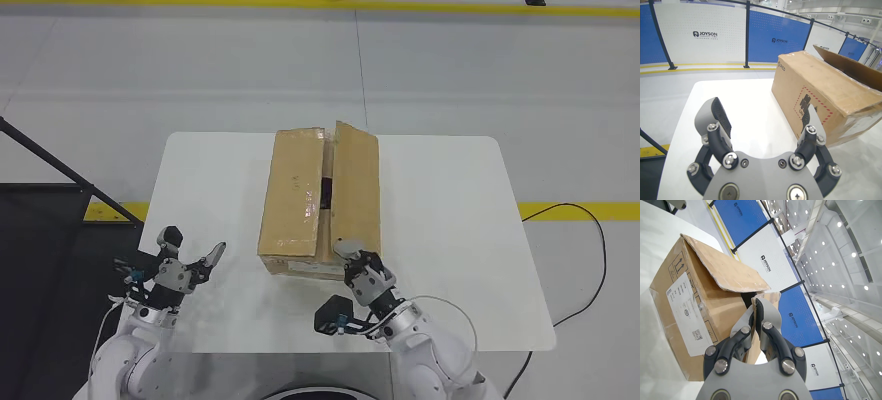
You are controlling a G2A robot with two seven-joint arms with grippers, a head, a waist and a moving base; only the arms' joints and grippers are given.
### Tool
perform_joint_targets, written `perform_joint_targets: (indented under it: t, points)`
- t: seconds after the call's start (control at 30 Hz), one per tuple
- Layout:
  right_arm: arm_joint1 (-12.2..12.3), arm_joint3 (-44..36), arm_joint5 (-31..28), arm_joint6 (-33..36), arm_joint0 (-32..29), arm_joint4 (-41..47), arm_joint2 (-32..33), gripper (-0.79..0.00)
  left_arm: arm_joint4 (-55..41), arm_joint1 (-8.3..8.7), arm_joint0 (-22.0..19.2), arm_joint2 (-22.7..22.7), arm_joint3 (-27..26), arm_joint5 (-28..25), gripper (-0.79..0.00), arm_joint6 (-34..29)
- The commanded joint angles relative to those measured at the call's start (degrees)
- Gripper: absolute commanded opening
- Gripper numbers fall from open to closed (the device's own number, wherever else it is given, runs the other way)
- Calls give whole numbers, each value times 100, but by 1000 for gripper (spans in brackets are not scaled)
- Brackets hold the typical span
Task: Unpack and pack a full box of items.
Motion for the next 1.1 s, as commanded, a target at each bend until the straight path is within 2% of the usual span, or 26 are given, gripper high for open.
perform_joint_targets:
  t: [0.0,0.57,0.6,0.63,0.67,0.7,1.07]
  points:
    - [19,-24,-47,-170,-38,-55,46,-785,134,2,-10,36,51,-90,0,45]
    - [128,-179,-108,-965,-410,-299,268,-785,656,-26,-190,365,345,-92,0,-75]
    - [134,-188,-87,-983,-440,-312,286,-757,734,-25,-196,390,346,-111,0,-77]
    - [139,-199,-63,-1002,-469,-312,304,-437,822,-23,-200,416,346,-126,0,-77]
    - [143,-208,-38,-1011,-496,-316,324,-71,900,-22,-203,446,348,-146,0,-72]
    - [147,-216,-31,-1020,-514,-319,334,0,944,-22,-205,463,350,-154,0,-68]
    - [205,-488,141,-1431,-849,-28,570,0,1154,-6,-204,614,338,-545,0,44]
